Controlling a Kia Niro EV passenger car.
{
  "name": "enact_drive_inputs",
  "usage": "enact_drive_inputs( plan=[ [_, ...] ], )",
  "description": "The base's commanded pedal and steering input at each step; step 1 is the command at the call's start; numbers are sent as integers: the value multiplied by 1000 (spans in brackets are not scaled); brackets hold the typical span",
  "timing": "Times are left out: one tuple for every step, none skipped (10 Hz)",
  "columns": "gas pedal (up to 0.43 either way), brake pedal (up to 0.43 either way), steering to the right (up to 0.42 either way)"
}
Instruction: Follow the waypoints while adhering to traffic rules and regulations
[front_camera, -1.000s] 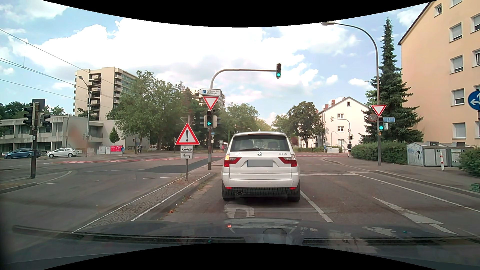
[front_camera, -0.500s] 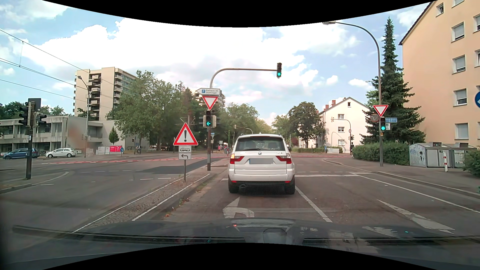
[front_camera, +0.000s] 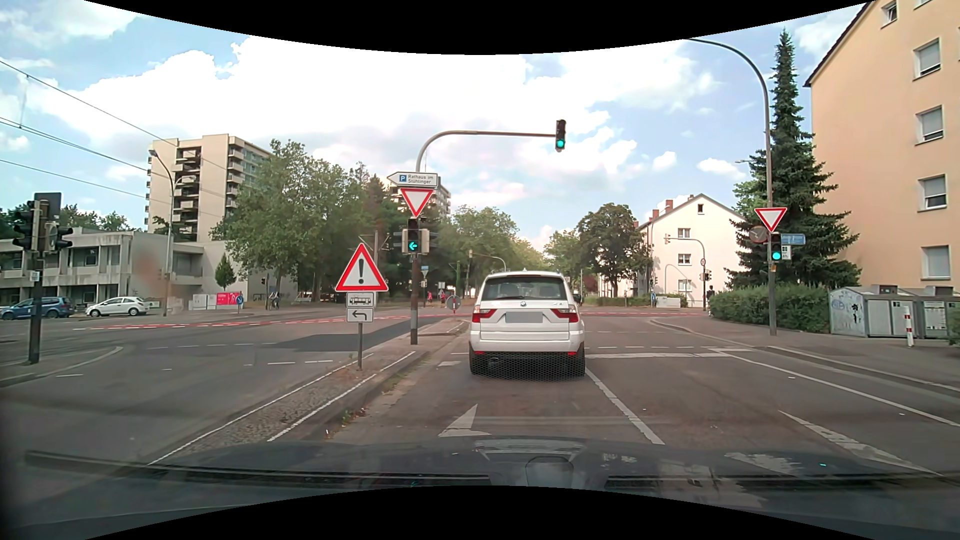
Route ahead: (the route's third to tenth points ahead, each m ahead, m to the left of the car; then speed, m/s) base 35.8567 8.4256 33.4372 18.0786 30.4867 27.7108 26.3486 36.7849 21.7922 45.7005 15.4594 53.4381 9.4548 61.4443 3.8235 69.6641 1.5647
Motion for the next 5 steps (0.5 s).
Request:
enact_drive_inputs(
  plan=[
    [370,0,-4],
    [370,0,-4],
    [370,0,-4],
    [370,0,-4],
    [358,0,-4]
  ],
)
